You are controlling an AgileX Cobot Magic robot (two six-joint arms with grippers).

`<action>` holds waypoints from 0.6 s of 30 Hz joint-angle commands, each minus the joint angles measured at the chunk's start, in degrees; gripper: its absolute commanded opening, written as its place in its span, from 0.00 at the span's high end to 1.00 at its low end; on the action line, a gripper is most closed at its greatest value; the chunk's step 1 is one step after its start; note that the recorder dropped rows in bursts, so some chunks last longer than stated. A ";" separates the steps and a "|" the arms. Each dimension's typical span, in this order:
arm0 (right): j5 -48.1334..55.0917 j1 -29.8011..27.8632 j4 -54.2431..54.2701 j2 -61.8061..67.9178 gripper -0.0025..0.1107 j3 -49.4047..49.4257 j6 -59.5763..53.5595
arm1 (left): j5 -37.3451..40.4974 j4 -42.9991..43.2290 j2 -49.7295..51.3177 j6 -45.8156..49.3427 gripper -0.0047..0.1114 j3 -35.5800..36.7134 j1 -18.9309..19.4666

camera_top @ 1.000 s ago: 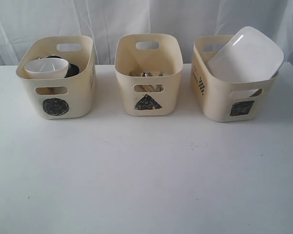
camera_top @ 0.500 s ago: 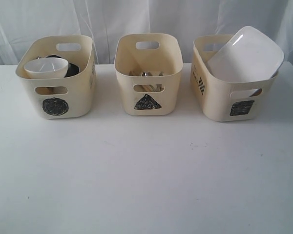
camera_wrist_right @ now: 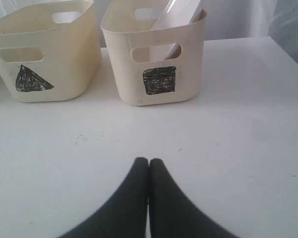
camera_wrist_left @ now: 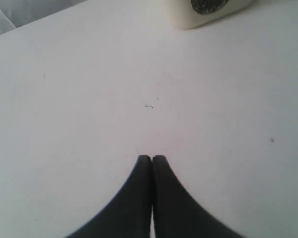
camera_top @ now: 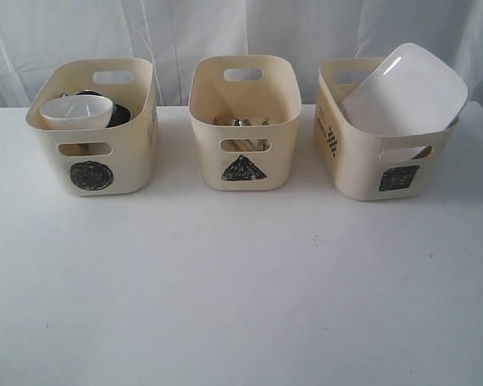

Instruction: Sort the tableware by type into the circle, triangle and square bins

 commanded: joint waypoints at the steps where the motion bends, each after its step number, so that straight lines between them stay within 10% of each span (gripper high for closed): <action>1: -0.01 0.17 0.00 -0.31 0.98 0.31 -0.61 | -4.59 -3.64 -0.22 -8.30 0.96 0.12 -2.49; 18: -0.01 0.17 0.00 -0.31 0.98 0.31 -0.61 | 2.45 -3.36 -0.22 -13.00 0.96 0.12 -3.22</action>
